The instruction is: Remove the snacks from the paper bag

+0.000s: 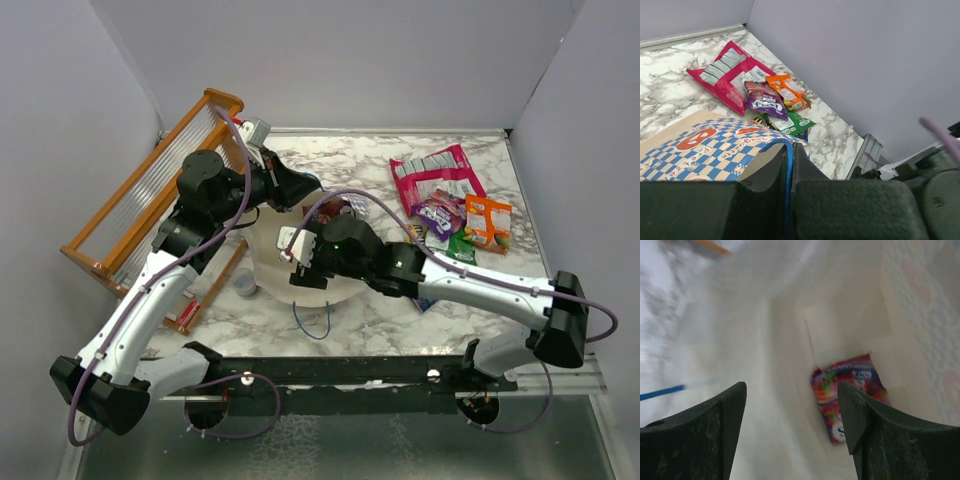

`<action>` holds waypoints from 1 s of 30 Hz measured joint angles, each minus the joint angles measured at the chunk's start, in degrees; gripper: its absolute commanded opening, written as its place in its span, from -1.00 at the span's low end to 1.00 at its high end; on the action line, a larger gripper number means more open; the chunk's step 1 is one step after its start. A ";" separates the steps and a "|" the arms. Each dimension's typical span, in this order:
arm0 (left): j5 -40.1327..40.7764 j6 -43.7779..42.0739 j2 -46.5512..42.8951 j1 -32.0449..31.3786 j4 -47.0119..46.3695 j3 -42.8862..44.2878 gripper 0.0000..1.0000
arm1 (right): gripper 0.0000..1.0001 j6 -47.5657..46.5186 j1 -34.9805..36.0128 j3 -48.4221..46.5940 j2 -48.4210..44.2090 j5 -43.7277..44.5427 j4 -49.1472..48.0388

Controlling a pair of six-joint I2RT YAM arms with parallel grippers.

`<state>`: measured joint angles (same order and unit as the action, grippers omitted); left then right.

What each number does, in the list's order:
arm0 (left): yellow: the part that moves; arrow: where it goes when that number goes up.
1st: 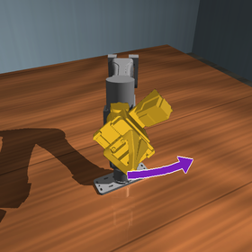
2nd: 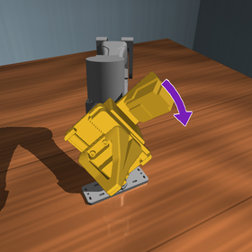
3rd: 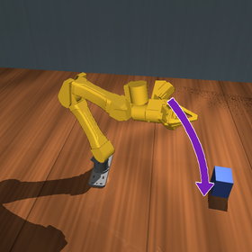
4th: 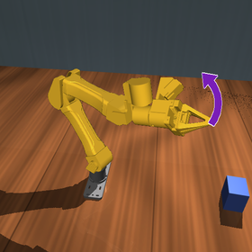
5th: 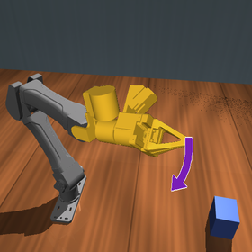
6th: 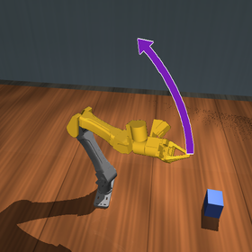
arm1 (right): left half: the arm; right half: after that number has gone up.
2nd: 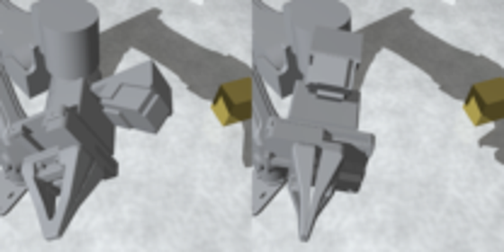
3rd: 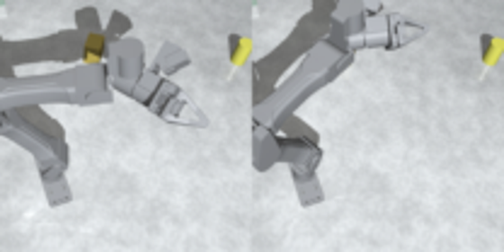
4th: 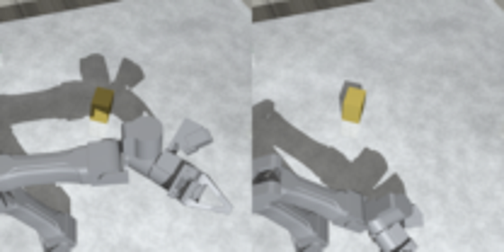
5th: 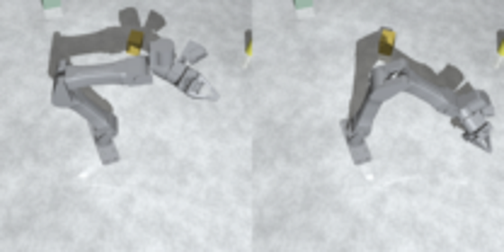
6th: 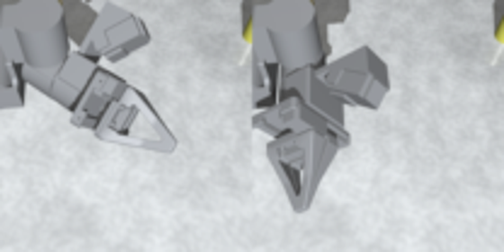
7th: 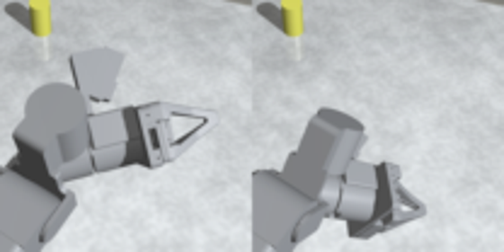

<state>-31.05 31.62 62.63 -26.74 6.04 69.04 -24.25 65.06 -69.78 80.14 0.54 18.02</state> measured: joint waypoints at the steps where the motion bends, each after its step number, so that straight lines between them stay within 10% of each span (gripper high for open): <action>1: -0.02 0.07 -0.13 0.00 0.00 0.00 -1.00 | 0.49 -0.87 0.00 0.04 1.36 2.40 0.13; 12: -0.87 1.79 -1.88 0.00 -0.68 -0.15 -1.00 | 0.69 -4.79 -0.20 0.76 21.88 27.56 -7.06; 30: -1.31 2.99 -2.45 0.00 -0.85 -0.92 -1.00 | 0.87 -1.49 -7.26 0.74 28.22 31.80 -21.18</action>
<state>-32.36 34.61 60.18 -26.74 5.19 68.12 -25.74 57.80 -69.04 108.36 32.34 -3.16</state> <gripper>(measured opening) 0.018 0.914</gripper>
